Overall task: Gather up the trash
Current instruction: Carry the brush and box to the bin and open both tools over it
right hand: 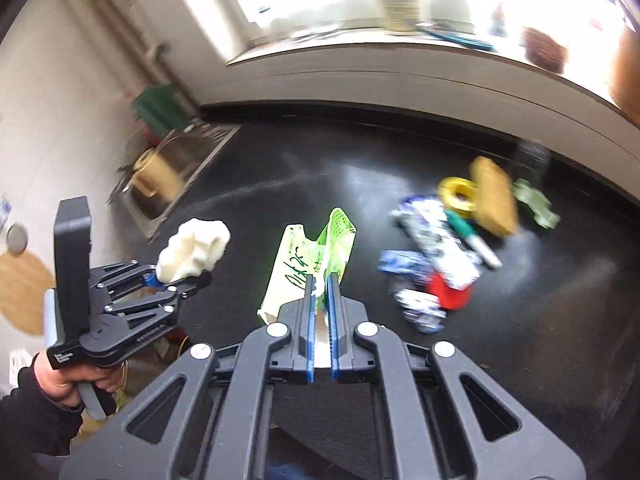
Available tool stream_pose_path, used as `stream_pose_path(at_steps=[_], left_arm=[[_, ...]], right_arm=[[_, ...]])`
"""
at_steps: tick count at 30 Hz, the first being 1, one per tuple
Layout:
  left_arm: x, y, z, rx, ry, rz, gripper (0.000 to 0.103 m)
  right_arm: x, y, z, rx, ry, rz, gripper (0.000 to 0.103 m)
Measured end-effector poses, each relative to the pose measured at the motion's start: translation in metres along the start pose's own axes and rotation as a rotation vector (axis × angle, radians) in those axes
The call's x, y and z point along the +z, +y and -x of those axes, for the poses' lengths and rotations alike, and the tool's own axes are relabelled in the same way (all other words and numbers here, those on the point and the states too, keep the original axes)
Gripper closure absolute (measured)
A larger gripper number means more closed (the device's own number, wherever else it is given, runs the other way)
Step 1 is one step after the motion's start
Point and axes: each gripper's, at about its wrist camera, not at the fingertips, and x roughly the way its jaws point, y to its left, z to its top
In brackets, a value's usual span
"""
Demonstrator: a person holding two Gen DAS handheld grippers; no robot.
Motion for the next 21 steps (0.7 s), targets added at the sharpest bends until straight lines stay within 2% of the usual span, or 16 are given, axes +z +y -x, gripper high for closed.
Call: stream_pose_path(at_steps=[4, 7, 13, 17, 21], left_arm=[[-0.045, 0.058, 0.013, 0.095, 0.013, 0.137, 0.079], [-0.087, 0.098, 0.017, 0.146, 0.046, 0.254, 0.079], [-0.183, 0.165, 0.014, 0.243, 0.12, 0.469, 0.079], [-0.239, 0.194, 0.001, 0.279, 0.155, 0.564, 0.079], [-0.282, 0.219, -0.014, 0.286, 0.178, 0.651, 0.079]], right_arm=[[0.013, 0.073, -0.038, 0.105, 0.068, 0.142, 0.097], [0.005, 0.126, -0.07, 0.181, 0.142, 0.232, 0.097], [-0.035, 0.229, -0.133, 0.29, 0.302, 0.411, 0.097], [-0.068, 0.29, -0.171, 0.317, 0.403, 0.492, 0.097], [-0.1, 0.325, -0.204, 0.322, 0.488, 0.539, 0.097]])
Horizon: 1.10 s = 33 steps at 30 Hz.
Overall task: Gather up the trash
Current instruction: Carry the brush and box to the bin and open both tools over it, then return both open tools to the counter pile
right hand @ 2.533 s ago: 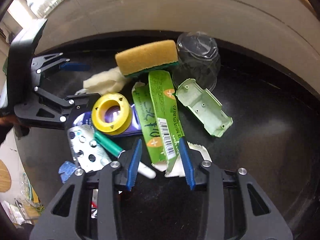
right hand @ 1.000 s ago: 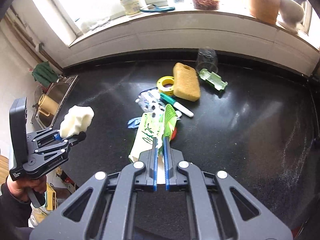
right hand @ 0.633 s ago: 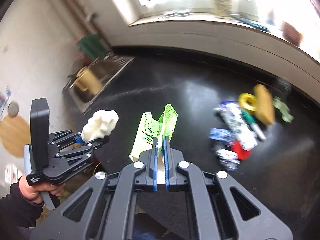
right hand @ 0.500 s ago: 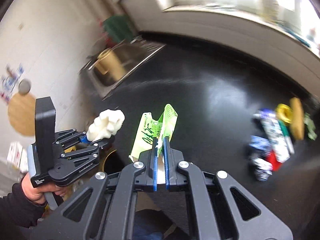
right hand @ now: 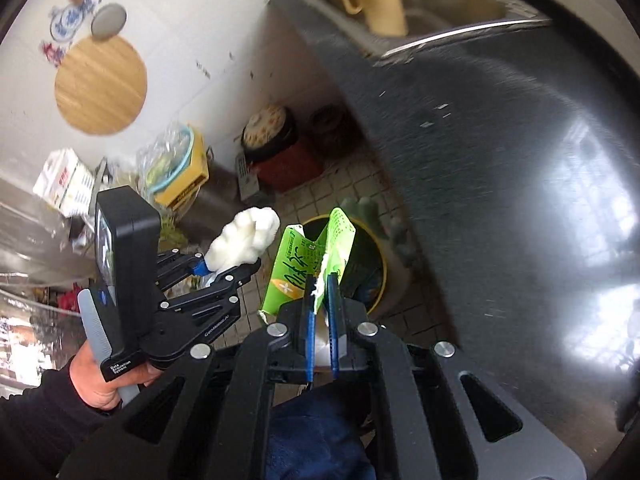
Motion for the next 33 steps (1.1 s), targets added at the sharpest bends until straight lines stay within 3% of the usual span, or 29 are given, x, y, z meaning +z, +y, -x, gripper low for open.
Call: stream_pose_path(at_steps=[7, 16, 18, 19, 20, 22, 24, 33], left_arm=[[-0.018, 0.037, -0.055, -0.014, 0.049, 0.073, 0.078], [-0.025, 0.046, -0.068, -0.043, 0.062, 0.083, 0.077], [-0.023, 0.048, -0.069, -0.055, 0.062, 0.081, 0.072], [-0.022, 0.049, -0.068, -0.061, 0.057, 0.08, 0.061], [-0.022, 0.05, -0.069, -0.066, 0.055, 0.08, 0.056], [-0.022, 0.051, -0.068, -0.066, 0.048, 0.082, 0.047], [-0.021, 0.051, -0.068, -0.049, 0.046, 0.078, 0.039], [-0.015, 0.044, -0.034, -0.015, -0.023, 0.051, 0.015]], right_arm=[[0.008, 0.025, -0.079, -0.041, 0.129, 0.035, 0.097], [0.013, 0.038, -0.108, -0.068, 0.176, 0.061, 0.097], [0.015, 0.037, -0.108, -0.073, 0.175, 0.062, 0.096], [0.016, 0.037, -0.109, -0.07, 0.175, 0.061, 0.096], [0.016, 0.035, -0.108, -0.065, 0.179, 0.061, 0.095], [0.017, 0.035, -0.111, -0.074, 0.185, 0.058, 0.083], [0.018, 0.035, -0.11, -0.063, 0.178, 0.053, 0.038], [0.01, 0.015, -0.051, -0.059, 0.064, 0.032, 0.033]])
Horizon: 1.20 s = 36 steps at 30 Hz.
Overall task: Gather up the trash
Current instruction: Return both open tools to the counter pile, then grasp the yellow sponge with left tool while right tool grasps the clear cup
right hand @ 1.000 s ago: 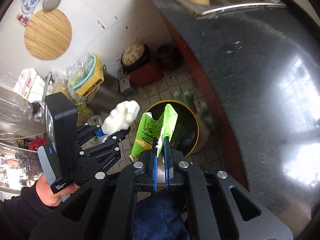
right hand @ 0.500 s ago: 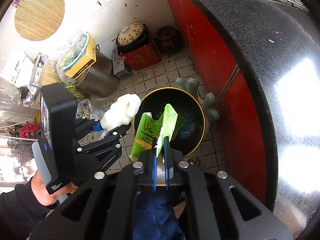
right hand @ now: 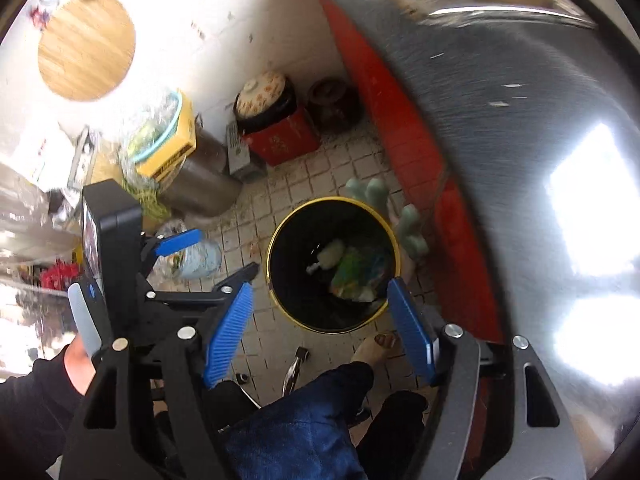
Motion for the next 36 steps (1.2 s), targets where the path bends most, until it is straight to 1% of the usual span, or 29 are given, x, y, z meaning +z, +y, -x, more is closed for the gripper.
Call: stream_pose_path(at_steps=[2, 3, 4, 5, 6, 8, 9, 12, 14, 17, 18, 19, 22, 24, 25, 30, 33, 36], left_arm=[[0.007, -0.011, 0.014, -0.007, -0.032, -0.032, 0.012], [0.012, -0.02, 0.023, -0.011, -0.055, -0.049, 0.012], [0.018, -0.033, 0.032, -0.022, -0.081, -0.082, 0.012], [0.023, -0.047, 0.041, -0.037, -0.101, -0.117, 0.011], [0.029, -0.061, 0.048, -0.052, -0.119, -0.15, 0.011], [0.044, -0.103, 0.065, -0.106, -0.157, -0.236, 0.011], [0.049, -0.118, 0.07, -0.128, -0.168, -0.264, 0.011], [0.066, -0.193, 0.092, -0.208, -0.203, -0.413, 0.011], [0.074, -0.248, 0.104, -0.269, -0.228, -0.512, 0.011], [0.079, -0.329, 0.125, -0.373, -0.237, -0.643, 0.011], [0.078, -0.35, 0.131, -0.397, -0.24, -0.675, 0.011], [0.076, -0.377, 0.138, -0.428, -0.244, -0.72, 0.011], [0.065, -0.443, 0.152, -0.482, -0.242, -0.822, 0.011], [0.056, -0.48, 0.158, -0.515, -0.23, -0.879, 0.011], [0.053, -0.492, 0.159, -0.526, -0.224, -0.897, 0.011], [0.046, -0.555, 0.159, -0.545, -0.193, -0.964, 0.011], [0.057, -0.589, 0.151, -0.545, -0.163, -0.977, 0.011], [0.071, -0.626, 0.137, -0.552, -0.121, -0.975, 0.011]], right_arm=[[-0.008, -0.017, 0.03, -0.017, -0.061, -0.035, 0.03], [-0.014, -0.026, 0.045, -0.031, -0.091, -0.053, 0.029], [-0.023, -0.041, 0.068, -0.052, -0.136, -0.083, 0.029], [-0.029, -0.051, 0.081, -0.064, -0.161, -0.103, 0.029], [-0.04, -0.067, 0.104, -0.09, -0.203, -0.14, 0.029], [-0.059, -0.094, 0.136, -0.144, -0.259, -0.212, 0.028], [-0.072, -0.11, 0.156, -0.167, -0.293, -0.256, 0.028], [-0.109, -0.147, 0.2, -0.234, -0.376, -0.372, 0.028], [-0.141, -0.174, 0.231, -0.285, -0.427, -0.466, 0.028], [-0.193, -0.212, 0.273, -0.357, -0.5, -0.6, 0.028], [-0.211, -0.224, 0.286, -0.379, -0.516, -0.643, 0.028], [-0.227, -0.232, 0.293, -0.396, -0.529, -0.674, 0.028], [-0.274, -0.26, 0.319, -0.431, -0.567, -0.761, 0.028], [-0.303, -0.276, 0.331, -0.458, -0.585, -0.806, 0.028], [-0.312, -0.281, 0.335, -0.464, -0.589, -0.817, 0.028], [-0.344, -0.314, 0.348, -0.481, -0.606, -0.866, 0.028], [-0.354, -0.341, 0.357, -0.471, -0.618, -0.884, 0.028], [-0.354, -0.368, 0.359, -0.455, -0.614, -0.893, 0.028]])
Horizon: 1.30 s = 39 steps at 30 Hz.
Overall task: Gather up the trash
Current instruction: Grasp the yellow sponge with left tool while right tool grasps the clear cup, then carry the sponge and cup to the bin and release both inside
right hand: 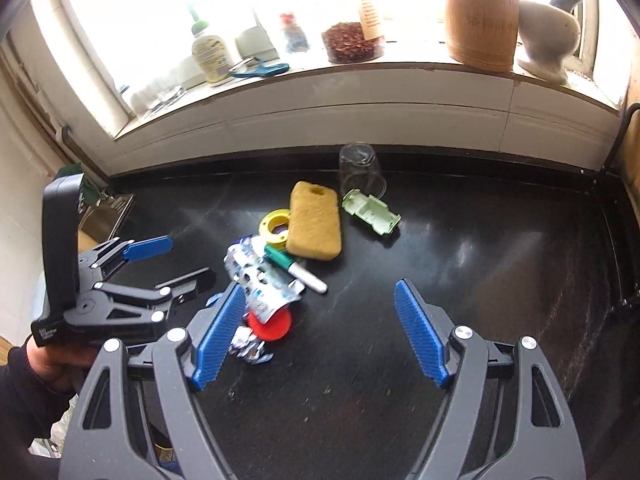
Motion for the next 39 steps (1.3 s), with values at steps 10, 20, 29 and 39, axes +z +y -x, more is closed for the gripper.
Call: stream_pose_path(at_steps=[10, 20, 29, 39], left_arm=[[0.078, 0.007, -0.118, -0.049, 0.13, 0.041, 0.013], [0.084, 0.008, -0.167, -0.146, 0.213, 0.076, 0.046], [0.083, 0.002, -0.136, -0.126, 0.195, 0.073, 0.072], [0.067, 0.015, -0.021, -0.017, 0.061, 0.128, 0.072]], right_arm=[[0.084, -0.049, -0.094, 0.041, 0.076, -0.039, 0.028], [0.13, -0.056, -0.203, 0.04, 0.186, 0.0, 0.031], [0.13, -0.04, -0.212, 0.019, 0.161, 0.076, 0.055], [0.111, -0.017, -0.108, -0.033, 0.026, 0.099, 0.055]])
